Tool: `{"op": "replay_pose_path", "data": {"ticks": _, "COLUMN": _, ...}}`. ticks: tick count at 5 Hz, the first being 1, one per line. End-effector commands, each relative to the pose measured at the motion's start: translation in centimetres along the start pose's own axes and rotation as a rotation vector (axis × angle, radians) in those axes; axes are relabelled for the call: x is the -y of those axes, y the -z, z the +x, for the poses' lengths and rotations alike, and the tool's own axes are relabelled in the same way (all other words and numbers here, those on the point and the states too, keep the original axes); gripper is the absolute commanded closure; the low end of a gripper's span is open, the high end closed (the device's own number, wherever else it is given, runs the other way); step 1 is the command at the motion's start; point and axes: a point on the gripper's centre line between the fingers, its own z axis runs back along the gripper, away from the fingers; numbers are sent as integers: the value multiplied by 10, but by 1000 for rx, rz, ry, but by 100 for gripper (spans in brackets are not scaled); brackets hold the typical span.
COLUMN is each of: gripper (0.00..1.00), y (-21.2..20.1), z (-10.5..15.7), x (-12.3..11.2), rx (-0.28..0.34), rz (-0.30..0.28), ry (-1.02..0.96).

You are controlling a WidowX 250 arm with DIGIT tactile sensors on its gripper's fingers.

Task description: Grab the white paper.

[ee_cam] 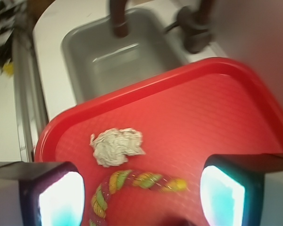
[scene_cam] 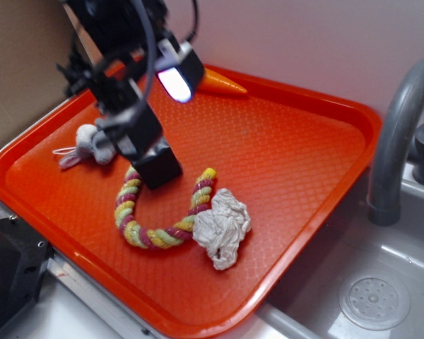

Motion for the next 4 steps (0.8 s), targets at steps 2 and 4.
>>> {"op": "replay_pose_path", "data": {"ticks": 2, "gripper": 0, "y": 53, "z": 14, "x": 30, "rx": -132, "rz": 6, "ry": 148}}
{"op": "replay_pose_path", "data": {"ticks": 4, "gripper": 0, "y": 87, "z": 15, "x": 32, "rx": -195, "rz": -46, "ry": 206}}
